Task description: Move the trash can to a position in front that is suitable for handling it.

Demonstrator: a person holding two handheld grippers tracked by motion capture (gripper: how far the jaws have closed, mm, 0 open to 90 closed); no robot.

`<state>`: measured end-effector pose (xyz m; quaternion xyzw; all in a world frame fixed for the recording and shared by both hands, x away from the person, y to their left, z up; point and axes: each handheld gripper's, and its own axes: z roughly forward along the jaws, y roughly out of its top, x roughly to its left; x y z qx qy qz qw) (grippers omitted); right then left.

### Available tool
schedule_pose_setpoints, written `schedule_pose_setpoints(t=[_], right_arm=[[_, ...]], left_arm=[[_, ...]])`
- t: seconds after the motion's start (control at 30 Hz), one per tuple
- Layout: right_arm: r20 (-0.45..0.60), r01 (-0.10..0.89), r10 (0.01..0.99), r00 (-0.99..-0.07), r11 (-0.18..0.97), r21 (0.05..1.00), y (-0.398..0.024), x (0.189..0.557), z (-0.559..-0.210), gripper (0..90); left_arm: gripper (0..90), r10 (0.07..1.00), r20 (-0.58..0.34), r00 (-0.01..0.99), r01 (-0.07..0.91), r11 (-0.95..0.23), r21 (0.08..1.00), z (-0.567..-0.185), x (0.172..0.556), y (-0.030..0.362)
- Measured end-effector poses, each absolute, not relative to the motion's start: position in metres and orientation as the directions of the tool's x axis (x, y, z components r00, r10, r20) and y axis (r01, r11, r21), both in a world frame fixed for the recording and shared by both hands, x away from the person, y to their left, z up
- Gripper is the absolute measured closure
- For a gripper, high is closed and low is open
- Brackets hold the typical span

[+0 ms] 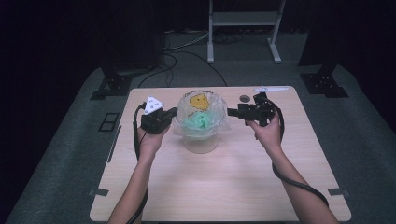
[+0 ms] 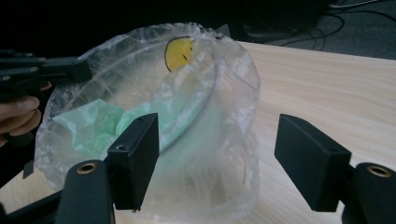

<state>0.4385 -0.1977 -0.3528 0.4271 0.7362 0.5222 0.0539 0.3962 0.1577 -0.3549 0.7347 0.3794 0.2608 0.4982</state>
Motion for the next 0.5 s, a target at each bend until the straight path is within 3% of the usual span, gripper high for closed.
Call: schedule_pose_setpoints(t=[0.23, 0.5], right_arm=[[0.393, 0.592, 0.677, -0.623, 0.078, 0.802, -0.180, 0.451, -0.353, 31.8], [0.370, 0.605, 0.716, -0.592, 0.091, 0.791, -0.166, 0.458, -0.352, 50.0]], left_arm=[[89.3, 0.820, -0.016, 0.572, 0.292, -0.185, 0.938, -0.354, 0.395, 0.157], [89.3, 0.817, -0.034, 0.576, 0.283, -0.160, 0.946, -0.349, 0.393, 0.159]])
